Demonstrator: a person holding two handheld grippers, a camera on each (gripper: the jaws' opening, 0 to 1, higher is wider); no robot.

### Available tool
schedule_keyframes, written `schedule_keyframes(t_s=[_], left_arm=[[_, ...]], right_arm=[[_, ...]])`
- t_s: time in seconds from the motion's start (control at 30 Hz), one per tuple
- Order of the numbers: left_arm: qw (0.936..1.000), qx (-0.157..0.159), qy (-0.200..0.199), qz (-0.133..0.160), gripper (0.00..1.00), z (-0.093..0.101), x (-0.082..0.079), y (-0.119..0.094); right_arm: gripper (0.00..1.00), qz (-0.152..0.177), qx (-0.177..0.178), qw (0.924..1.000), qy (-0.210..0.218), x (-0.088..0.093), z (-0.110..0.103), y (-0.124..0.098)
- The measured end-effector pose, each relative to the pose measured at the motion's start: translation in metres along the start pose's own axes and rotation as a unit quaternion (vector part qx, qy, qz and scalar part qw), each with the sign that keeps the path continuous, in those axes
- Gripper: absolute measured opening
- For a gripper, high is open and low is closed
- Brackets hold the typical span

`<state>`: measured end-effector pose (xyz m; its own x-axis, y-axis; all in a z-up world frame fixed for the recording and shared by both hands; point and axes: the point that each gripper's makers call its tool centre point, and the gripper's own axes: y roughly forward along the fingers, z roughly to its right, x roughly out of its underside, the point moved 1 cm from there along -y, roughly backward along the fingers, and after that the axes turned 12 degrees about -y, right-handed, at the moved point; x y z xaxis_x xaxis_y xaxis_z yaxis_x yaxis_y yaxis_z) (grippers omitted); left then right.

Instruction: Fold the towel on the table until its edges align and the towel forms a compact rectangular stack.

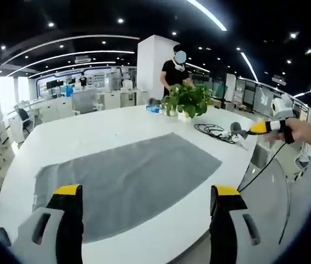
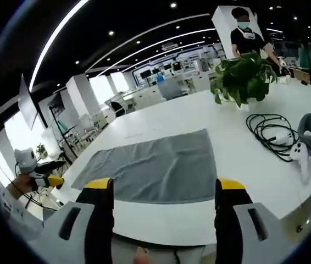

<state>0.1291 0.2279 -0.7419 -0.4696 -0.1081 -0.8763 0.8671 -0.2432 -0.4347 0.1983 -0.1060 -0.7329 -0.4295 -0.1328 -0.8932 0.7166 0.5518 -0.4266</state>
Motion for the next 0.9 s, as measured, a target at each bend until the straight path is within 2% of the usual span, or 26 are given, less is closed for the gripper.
schedule_keyframes(t_s=[0.33,0.9], left_arm=[[1.0,0.002,0.002,-0.002,0.99,0.001,0.0,0.0],[0.9998,0.019,0.009,-0.006,0.99,0.013,-0.001,0.004]], right_arm=[[0.75,0.013,-0.009,0.9998,0.009,-0.004,-0.002,0.0],[0.74,0.009,-0.011,0.9999,0.006,-0.005,0.001,0.001]])
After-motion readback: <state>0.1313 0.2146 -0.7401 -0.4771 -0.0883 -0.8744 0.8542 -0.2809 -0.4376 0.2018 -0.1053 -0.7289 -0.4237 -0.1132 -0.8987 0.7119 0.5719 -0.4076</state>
